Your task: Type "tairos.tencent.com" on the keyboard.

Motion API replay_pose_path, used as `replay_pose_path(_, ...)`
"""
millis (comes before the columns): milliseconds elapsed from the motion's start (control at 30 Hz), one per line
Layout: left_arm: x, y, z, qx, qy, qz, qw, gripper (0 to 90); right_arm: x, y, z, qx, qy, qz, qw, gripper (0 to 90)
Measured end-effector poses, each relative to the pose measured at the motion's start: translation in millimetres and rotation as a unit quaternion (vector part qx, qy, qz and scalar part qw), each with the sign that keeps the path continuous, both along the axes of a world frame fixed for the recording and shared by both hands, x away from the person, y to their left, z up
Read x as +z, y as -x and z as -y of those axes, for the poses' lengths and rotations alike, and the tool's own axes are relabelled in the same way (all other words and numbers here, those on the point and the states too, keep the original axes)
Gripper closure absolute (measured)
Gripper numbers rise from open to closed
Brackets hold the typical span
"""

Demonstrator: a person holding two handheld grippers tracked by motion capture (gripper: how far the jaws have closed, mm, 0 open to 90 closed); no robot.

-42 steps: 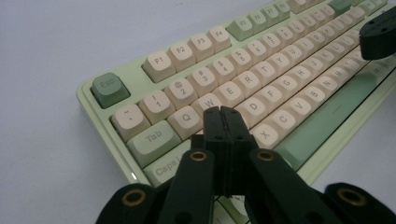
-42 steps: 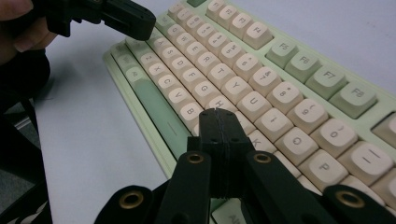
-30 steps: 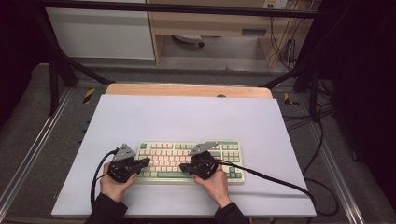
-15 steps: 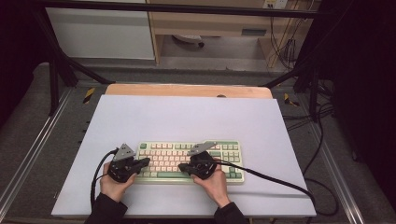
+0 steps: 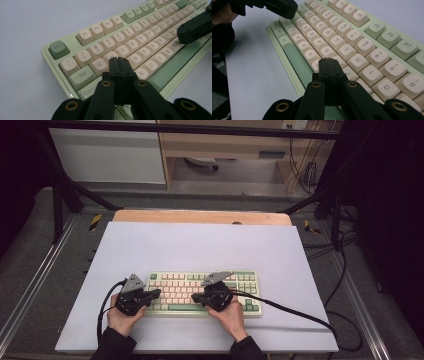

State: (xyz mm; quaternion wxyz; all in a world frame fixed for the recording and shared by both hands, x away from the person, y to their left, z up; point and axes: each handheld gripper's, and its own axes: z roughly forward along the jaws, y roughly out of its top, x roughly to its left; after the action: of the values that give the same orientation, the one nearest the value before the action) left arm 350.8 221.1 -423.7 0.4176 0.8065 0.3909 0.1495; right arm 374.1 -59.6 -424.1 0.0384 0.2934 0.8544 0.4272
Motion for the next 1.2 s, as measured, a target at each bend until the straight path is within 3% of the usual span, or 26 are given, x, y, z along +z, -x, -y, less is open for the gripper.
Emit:
replay_pose_path(433,2.5,1.7,3.2,-0.005,0.000,0.003,1.0000,90.0,14.0,0.9,17.0,-0.011,0.015,0.011,0.9998,90.0)
replay_pose_path(1200,7.9,2.2,30.8,-0.037,-0.013,0.000,0.9992,90.0,10.5,6.7,58.7,-0.041,0.011,0.011,0.9991,90.0)
